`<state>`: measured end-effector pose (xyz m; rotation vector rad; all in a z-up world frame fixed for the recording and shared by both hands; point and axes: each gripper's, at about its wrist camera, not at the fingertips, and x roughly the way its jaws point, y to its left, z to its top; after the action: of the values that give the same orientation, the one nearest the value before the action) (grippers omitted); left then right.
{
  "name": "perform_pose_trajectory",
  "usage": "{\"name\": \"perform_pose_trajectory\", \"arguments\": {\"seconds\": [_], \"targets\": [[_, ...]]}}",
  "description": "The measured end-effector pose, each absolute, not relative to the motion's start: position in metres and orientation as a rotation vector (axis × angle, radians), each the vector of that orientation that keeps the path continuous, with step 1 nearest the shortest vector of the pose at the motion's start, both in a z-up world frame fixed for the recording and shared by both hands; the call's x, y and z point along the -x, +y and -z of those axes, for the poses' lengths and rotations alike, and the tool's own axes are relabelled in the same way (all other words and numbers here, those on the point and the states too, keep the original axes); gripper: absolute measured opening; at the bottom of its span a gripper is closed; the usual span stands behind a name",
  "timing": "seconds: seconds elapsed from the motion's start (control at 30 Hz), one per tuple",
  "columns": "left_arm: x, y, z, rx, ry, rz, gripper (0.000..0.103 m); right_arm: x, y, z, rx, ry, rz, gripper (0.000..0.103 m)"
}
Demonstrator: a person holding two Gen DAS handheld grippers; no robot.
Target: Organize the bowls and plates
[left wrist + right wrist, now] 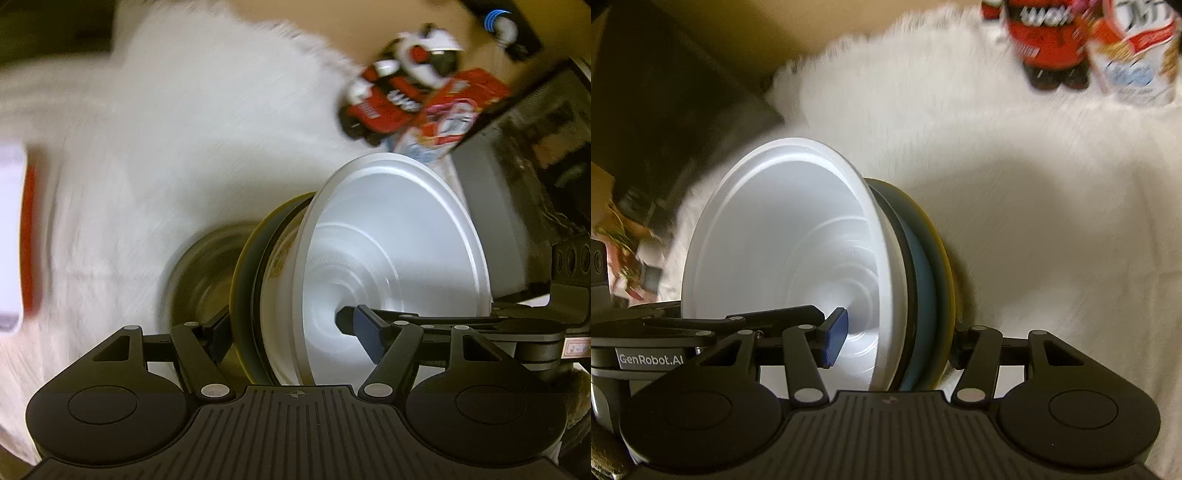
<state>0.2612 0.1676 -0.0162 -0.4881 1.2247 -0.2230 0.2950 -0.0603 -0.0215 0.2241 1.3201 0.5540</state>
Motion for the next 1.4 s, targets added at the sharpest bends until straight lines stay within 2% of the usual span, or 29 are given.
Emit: {"name": "perform_pose_trajectory", "arguments": {"seconds": [0.3,0.47,0.63,0.9,1.07,1.23,1.4], "targets": [[-0.259,0.189,0.067,0.532,1.297,0.193,0.069,-0.307,-0.027,0.071,-0.137,1.48,-0.516,0.055],[-0.257,0.188,0.064,0.476,1.307,0.195,0.05,-0.315,-0.026,0.069,-0.148,1.487,-0.49,0.055],[-0.255,0.196,0.065,0.483,1.312,0.187,0.044,-0.31,-0.027,0.065,-0.118,1.467,-0.5,0.055],[-0.255,0.194,0.044,0.391,1.234,0.149,0.04,-0.309,-0.03,0.05,-0.061,1.408,-0.522,0.055],[-0.256,0.195,0.014,0.356,1.139,0.151,0.04,-0.303,-0.034,0.021,0.037,1.256,-0.537,0.056],[-0.254,0.191,0.018,0.329,1.132,0.124,0.04,-0.296,-0.038,0.005,0.057,1.168,-0.556,0.056],[-0.251,0.186,0.033,0.252,1.156,0.077,0.04,-0.287,-0.031,0.018,0.251,1.097,-0.444,0.056]]}}
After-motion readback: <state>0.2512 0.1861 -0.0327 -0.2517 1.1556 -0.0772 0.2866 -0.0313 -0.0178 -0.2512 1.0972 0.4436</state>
